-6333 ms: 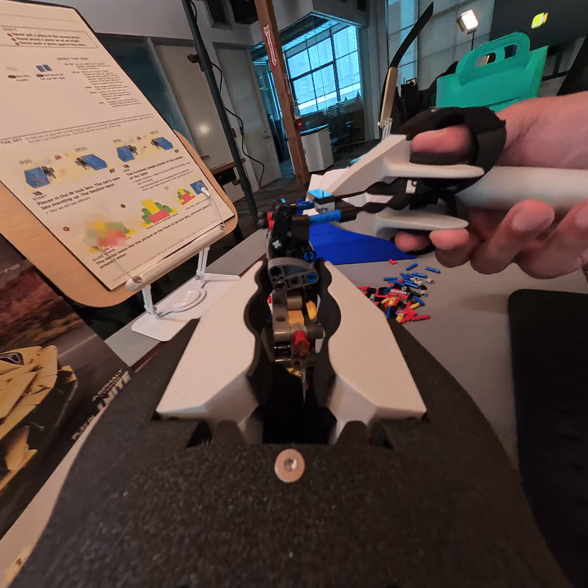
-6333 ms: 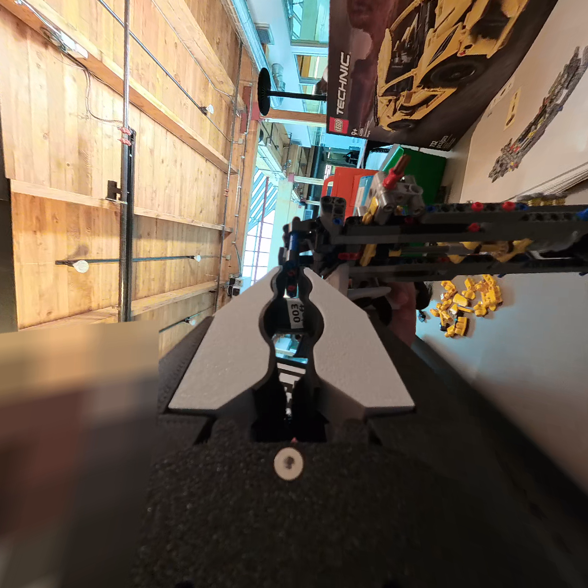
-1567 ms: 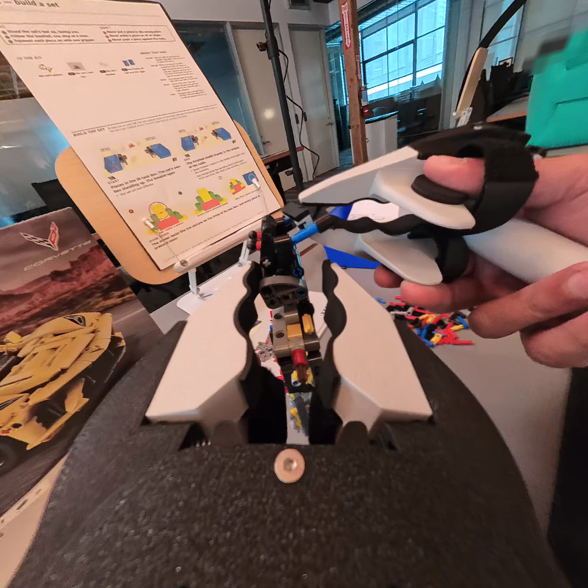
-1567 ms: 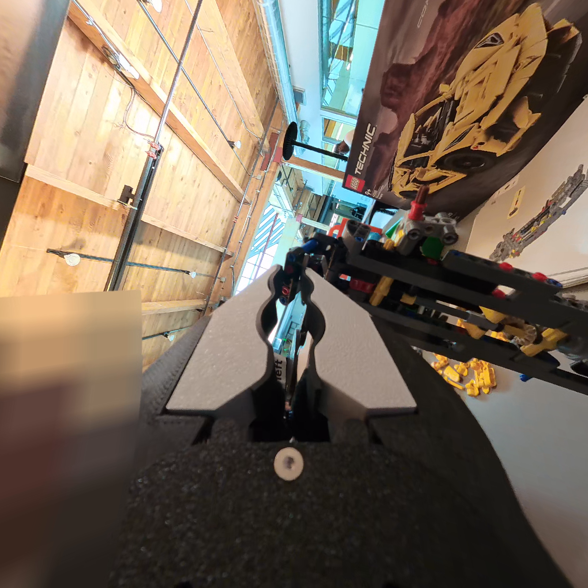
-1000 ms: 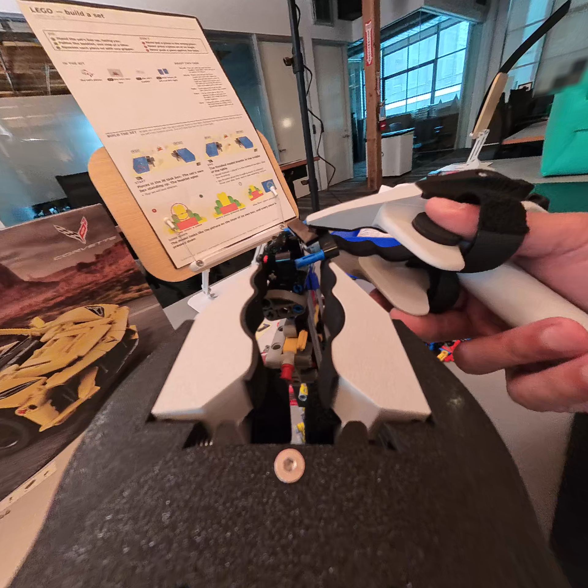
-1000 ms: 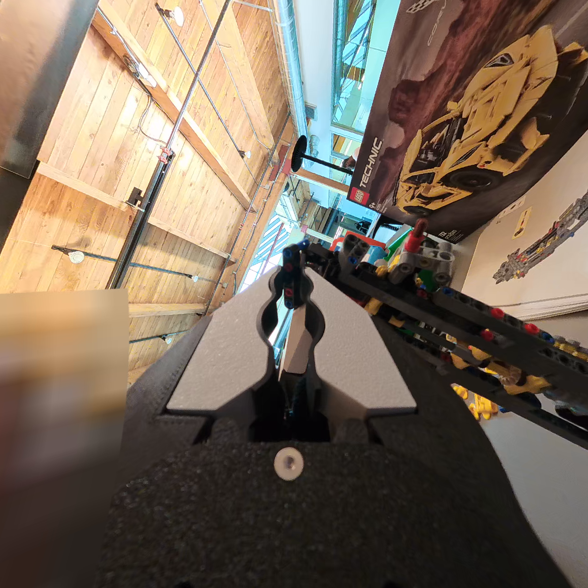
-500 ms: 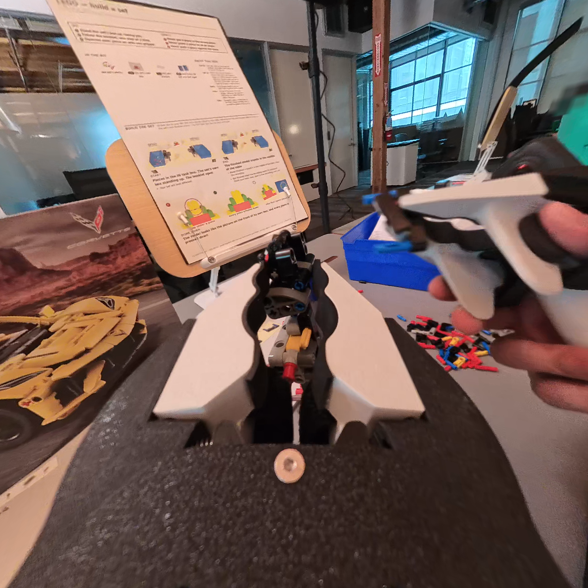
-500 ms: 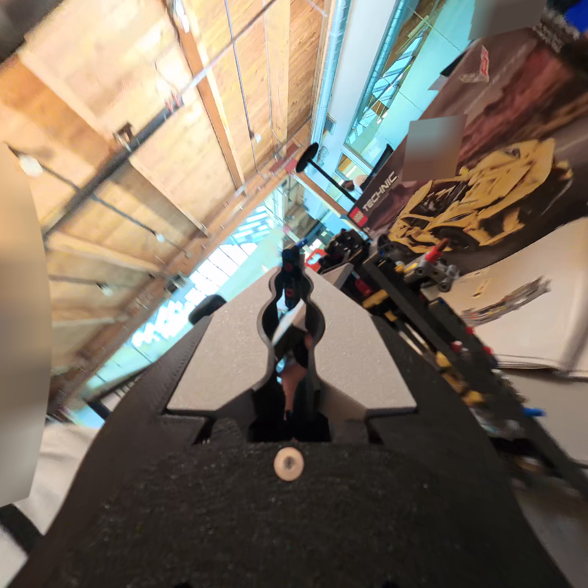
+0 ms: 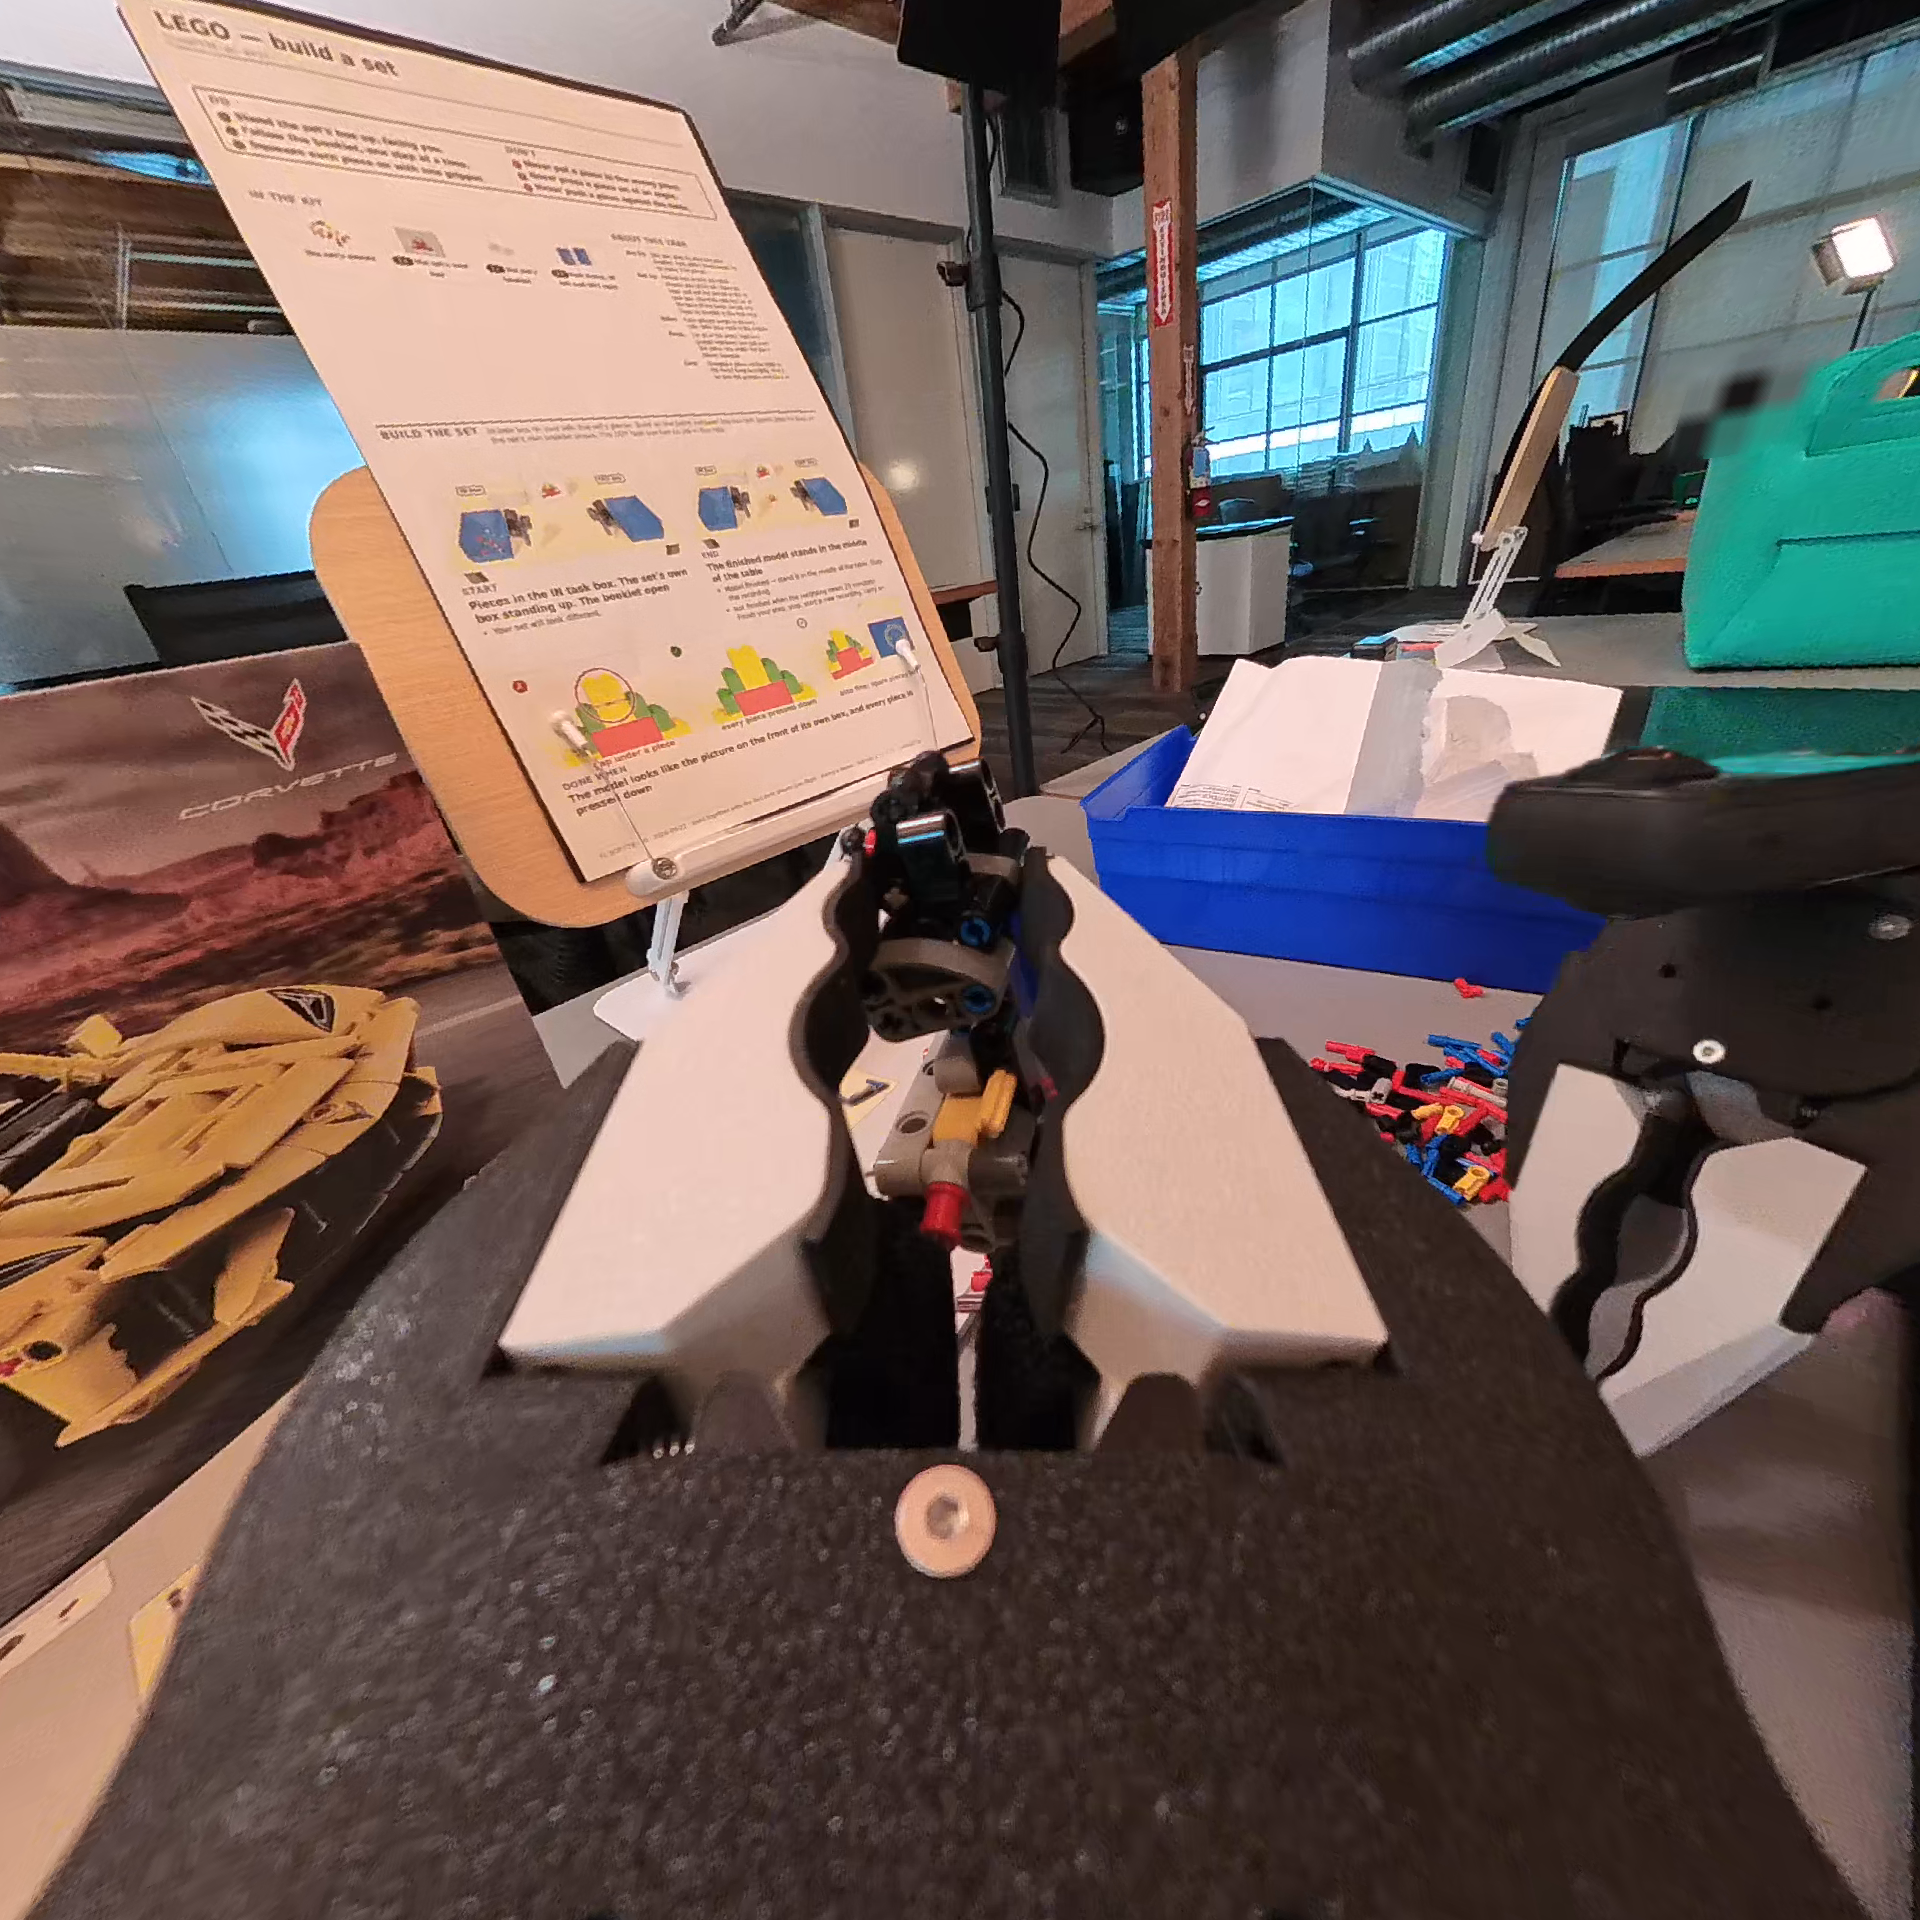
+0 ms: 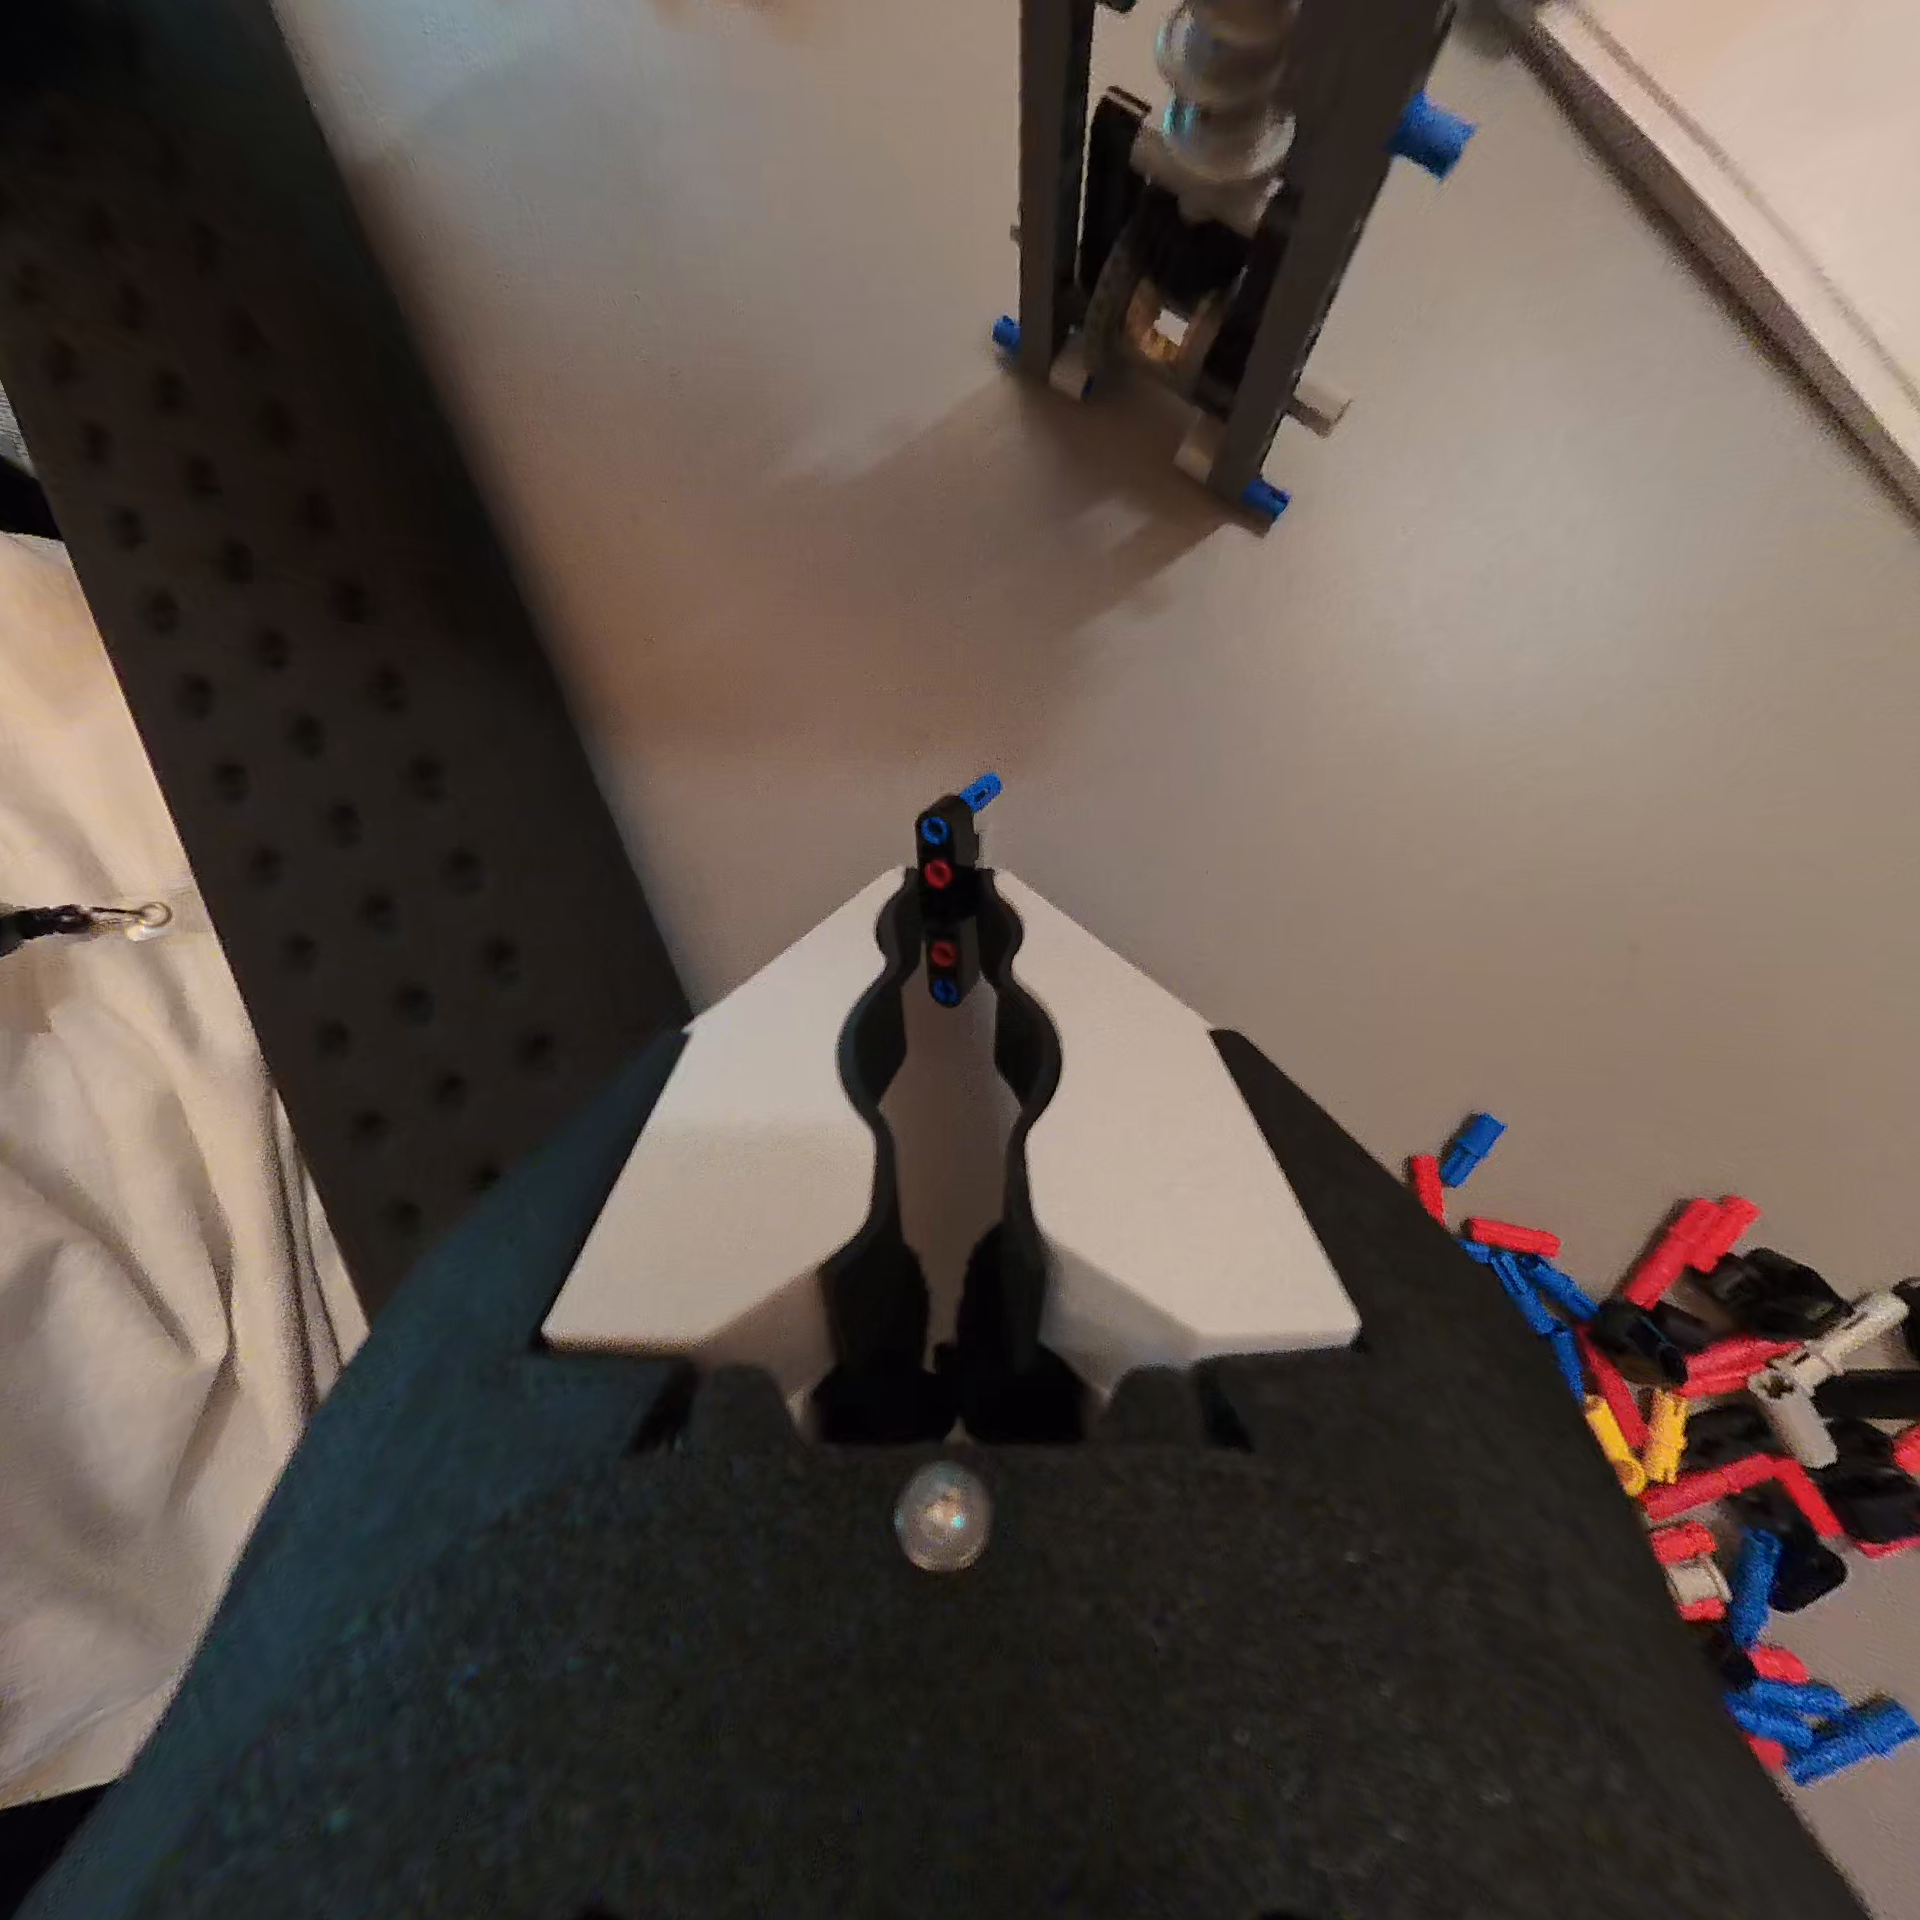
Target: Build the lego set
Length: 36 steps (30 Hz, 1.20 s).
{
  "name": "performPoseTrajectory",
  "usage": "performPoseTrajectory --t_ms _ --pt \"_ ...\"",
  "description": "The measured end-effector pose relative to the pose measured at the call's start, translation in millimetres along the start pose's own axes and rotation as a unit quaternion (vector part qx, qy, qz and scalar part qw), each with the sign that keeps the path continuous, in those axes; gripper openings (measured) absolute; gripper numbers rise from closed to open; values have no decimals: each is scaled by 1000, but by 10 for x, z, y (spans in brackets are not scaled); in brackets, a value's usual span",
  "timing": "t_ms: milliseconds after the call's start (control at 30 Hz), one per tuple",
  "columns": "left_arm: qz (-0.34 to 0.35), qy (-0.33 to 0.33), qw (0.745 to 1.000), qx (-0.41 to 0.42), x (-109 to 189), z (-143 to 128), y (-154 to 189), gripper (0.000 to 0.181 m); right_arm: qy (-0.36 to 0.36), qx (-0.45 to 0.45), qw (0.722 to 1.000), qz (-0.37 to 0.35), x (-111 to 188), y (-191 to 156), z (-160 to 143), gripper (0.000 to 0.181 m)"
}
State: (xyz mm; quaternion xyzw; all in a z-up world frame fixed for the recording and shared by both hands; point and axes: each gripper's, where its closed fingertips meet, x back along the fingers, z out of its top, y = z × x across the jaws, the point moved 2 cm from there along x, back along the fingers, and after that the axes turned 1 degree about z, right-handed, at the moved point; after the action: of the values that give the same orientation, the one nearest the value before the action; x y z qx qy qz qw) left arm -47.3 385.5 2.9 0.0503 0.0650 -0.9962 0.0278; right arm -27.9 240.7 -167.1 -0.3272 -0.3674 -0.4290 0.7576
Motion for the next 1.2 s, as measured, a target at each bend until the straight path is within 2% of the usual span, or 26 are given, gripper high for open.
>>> performPoseTrajectory --t_ms 67,133,200,267,300,367,433,467,600,733,800,900,967,1067,1133,1200 --pt "-2 3 1000 0 7 1 -1 25 26 -11 999 25 -5 3 14 8" --pt "-4 5 1000 2 16 -1 -13 25 101 -53 989 93 36 -54 138 8" --pt "-7 7 1000 7 28 -4 -28 25 197 -71 962 173 161 -145 324 8" --pt "-15 11 1000 10 43 -3 -33 25 304 -23 931 200 322 -225 503 8" --pt "-22 15 1000 11 52 1 -25 25 360 18 912 198 420 -283 596 8" --pt "-42 19 999 9 76 15 9 25 465 97 868 147 631 -324 785 8" --pt "-74 27 997 -4 117 45 94 24 554 121 820 83 888 -249 944 8" --pt "-91 32 995 -16 155 66 154 25 573 120 808 61 965 -181 986 8" --pt "-157 59 981 -97 466 139 572 24 624 81 776 -43 1228 157 990 8" --pt "-160 64 958 -231 855 46 1146 24 608 72 787 -68 1122 239 868 8" --pt "-149 54 941 -300 1008 -96 1460 23 613 63 785 -60 1056 220 836 8" --pt "-114 31 898 -423 1178 -371 1839 24 612 59 788 -43 1014 153 846 8" --pt "-118 19 871 -477 1264 -586 2053 23 609 74 789 -44 981 93 855 8" --pt "-120 -27 834 -538 1274 -923 2174 23 596 82 799 -24 897 4 864 8" --pt "-127 -75 823 -548 1227 -1135 2178 23 582 72 810 -1 830 -33 863 8" --pt "-110 -97 823 -549 1181 -1196 2148 23 578 63 814 2 821 -37 867 8"
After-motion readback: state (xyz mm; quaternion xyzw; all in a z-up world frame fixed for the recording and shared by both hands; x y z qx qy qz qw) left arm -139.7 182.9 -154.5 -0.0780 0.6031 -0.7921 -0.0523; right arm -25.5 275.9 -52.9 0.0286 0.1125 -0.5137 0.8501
